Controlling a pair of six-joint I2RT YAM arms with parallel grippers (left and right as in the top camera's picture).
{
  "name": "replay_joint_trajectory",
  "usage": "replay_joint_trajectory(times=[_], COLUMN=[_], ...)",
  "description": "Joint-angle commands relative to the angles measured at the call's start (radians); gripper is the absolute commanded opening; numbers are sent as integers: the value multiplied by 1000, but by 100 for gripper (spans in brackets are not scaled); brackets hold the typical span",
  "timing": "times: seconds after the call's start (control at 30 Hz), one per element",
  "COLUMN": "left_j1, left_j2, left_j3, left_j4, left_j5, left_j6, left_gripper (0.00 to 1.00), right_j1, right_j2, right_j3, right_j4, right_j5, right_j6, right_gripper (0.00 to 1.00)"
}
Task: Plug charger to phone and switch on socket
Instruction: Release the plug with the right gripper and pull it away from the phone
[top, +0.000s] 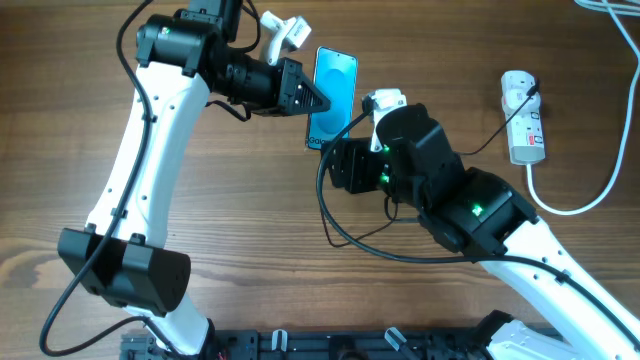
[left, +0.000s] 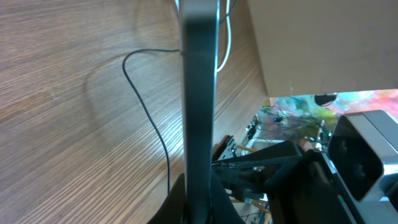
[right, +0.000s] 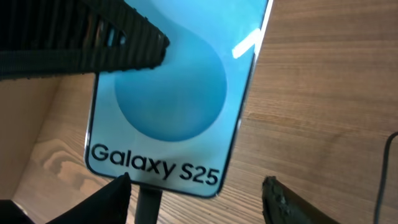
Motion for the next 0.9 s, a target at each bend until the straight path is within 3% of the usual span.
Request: replay_joint_trajectory(times=[0.0,0.07,0.27,0.73,0.87], left_j1=[-2,-2,-3,-38,-57], left_j2=[-21,-21,8,206,206], left_j3=[3,3,0,0,0], left_j4=[5,5,-13,0,61], left_j5=[-55,-142,-199,-199,-304], left_j6=[0,-47,-78,-82,-201], left_gripper=[4,4,4,4,4], right_j1=[-2,-18,-27,-25,-25], right_j2=[-9,-12,-12,128,145], right_j3=[19,19,18,15,15], right_j4=[-49,-101,-229,-284,-301], right_j5=[10,9,9,-103,-123], right_j6=[69,114,127,205,202], right_gripper=[89,99,100,100,99])
